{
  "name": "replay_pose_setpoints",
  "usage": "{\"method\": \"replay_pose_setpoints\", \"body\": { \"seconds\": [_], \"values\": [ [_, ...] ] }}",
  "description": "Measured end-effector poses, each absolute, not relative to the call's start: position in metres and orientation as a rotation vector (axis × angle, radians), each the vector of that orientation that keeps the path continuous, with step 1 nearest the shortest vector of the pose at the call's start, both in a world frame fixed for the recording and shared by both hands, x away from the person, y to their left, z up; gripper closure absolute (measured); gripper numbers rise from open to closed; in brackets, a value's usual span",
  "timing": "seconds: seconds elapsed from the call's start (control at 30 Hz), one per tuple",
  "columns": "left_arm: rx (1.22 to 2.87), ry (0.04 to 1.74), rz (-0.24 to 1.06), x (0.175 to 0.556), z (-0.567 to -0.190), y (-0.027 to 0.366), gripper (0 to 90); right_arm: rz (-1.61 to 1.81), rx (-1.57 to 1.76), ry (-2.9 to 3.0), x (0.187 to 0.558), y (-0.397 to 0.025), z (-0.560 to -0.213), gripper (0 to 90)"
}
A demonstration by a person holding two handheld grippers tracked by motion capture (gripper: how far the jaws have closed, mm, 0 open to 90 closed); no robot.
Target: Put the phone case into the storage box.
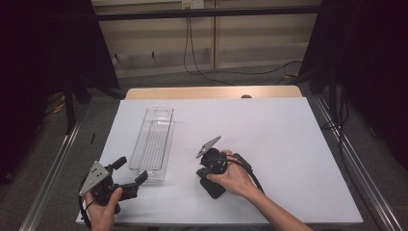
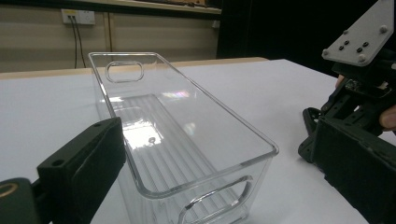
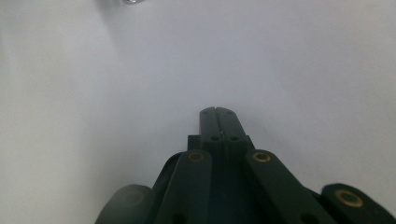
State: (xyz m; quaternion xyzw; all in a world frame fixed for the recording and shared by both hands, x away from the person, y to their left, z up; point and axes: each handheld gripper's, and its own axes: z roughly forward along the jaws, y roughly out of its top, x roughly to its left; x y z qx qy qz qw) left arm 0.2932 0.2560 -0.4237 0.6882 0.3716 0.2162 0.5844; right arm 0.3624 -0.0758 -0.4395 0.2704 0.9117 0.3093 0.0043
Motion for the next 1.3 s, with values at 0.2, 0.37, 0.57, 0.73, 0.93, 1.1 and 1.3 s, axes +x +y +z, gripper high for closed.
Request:
{"method": "replay_pose_setpoints", "body": {
  "seconds": [0.2,0.37,0.57,0.73,0.93,1.1,1.3],
  "values": [
    [1.603,0.864,0.502,0.294,-0.424,0.257,3.0,0.984,0.840,2.867,0.360,-0.074,-0.436,90.0],
    [1.606,0.862,0.507,0.293,-0.423,0.256,3.0,0.971,0.820,2.890,0.358,-0.070,-0.437,90.0],
    [1.607,0.862,0.506,0.293,-0.423,0.256,3.0,0.977,0.809,2.899,0.353,-0.071,-0.439,90.0],
    [1.603,0.870,0.506,0.293,-0.424,0.257,3.0,0.971,0.803,2.909,0.347,-0.076,-0.438,90.0],
    [1.607,0.864,0.504,0.293,-0.424,0.256,3.0,0.992,0.815,2.911,0.338,-0.087,-0.439,90.0],
    [1.606,0.862,0.504,0.292,-0.423,0.256,3.0,1.012,0.832,2.911,0.333,-0.095,-0.440,90.0],
    [1.604,0.866,0.504,0.293,-0.424,0.257,3.0,1.044,0.872,2.902,0.327,-0.108,-0.442,90.0]
  ]
}}
